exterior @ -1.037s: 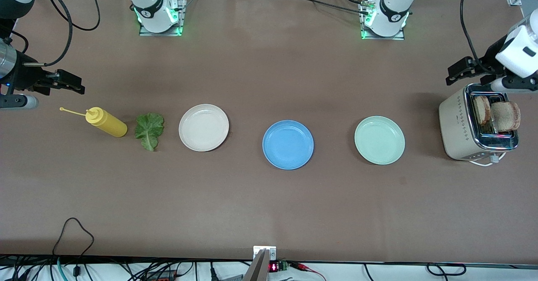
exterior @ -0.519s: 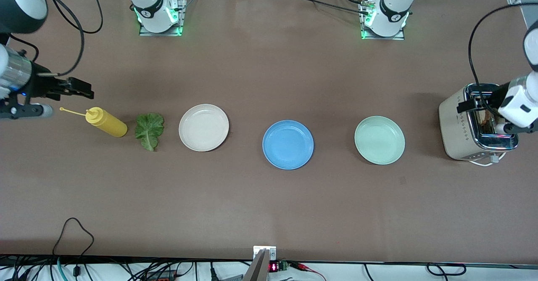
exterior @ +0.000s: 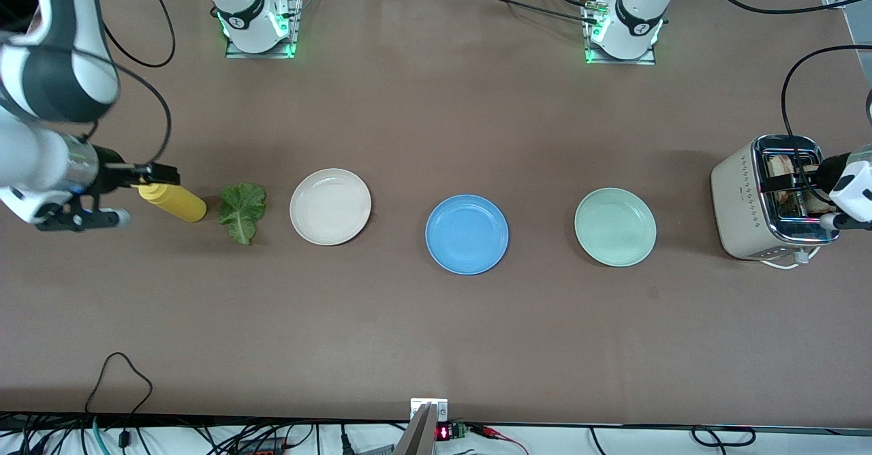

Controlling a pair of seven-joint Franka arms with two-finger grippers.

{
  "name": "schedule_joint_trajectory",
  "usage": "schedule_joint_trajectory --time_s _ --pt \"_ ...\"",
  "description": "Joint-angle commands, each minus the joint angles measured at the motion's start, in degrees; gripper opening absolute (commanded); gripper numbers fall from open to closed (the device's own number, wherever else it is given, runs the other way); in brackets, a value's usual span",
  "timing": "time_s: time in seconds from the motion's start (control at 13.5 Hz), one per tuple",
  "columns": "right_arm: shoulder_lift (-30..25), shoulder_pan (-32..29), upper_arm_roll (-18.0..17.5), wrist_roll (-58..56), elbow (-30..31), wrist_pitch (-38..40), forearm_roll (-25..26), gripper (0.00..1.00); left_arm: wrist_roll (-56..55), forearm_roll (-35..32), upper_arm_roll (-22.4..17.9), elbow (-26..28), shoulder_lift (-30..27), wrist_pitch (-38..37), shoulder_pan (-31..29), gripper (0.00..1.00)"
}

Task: Make sandwich in blue plate with both arms
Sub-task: 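Reach the right gripper to the lettuce while the left gripper reaches the toaster, then grasp the lettuce with the right gripper while the left gripper grasps bread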

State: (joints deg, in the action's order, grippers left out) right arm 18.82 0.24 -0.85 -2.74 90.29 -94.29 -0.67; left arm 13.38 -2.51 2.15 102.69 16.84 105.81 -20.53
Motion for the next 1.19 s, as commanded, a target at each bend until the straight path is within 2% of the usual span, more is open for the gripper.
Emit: schedule_joint_trajectory --time_s 0.0,0.07,0.3,0.37,0.44,0.67,0.89,1.04,1.11 --pt "6.38 2.03 -0.02 -0.69 -0.65 -4.56 0.32 1.0 4.62 -1.09 0.31 -0.74 2.05 -0.77 -1.7 0.74" --pt "8.67 2.65 -0.02 -0.69 -0.56 -7.2 0.23 1.0 4.72 -1.09 0.31 -0.48 2.05 -1.38 -1.97 0.63" --pt "13.68 3.54 -0.02 -0.69 1.28 -14.23 0.58 1.0 4.72 -1.09 0.22 -1.0 1.62 -7.26 -1.97 0.15" --pt "14.92 3.45 -0.02 -0.69 2.77 -17.39 0.59 1.0 4.81 -1.09 0.22 -1.18 1.61 -7.8 -2.06 0.04" --pt "15.19 3.62 -0.02 -0.69 4.35 -19.95 0.59 1.0 5.86 -1.18 0.14 -1.27 1.61 -7.81 -2.23 0.0" --pt "15.11 4.41 -0.02 -0.77 8.75 -25.49 0.76 1.0 9.21 -1.18 0.05 -4.68 1.26 -9.55 -2.76 0.0" --pt "15.02 4.5 -0.02 -1.21 12.17 -29.71 0.76 1.0 9.03 -1.09 0.75 -12.93 1.09 -19.9 -2.59 0.0" --pt "15.19 3.89 0.06 -4.45 12.98 -31.48 0.76 0.73 8.33 -1.09 1.89 -19.08 1.0 -27.81 -1.1 0.0" --pt "15.19 3.8 0.15 -4.73 12.98 -31.57 0.76 0.58 7.72 -1.44 2.42 -21.2 1.0 -30.98 1.52 0.0"
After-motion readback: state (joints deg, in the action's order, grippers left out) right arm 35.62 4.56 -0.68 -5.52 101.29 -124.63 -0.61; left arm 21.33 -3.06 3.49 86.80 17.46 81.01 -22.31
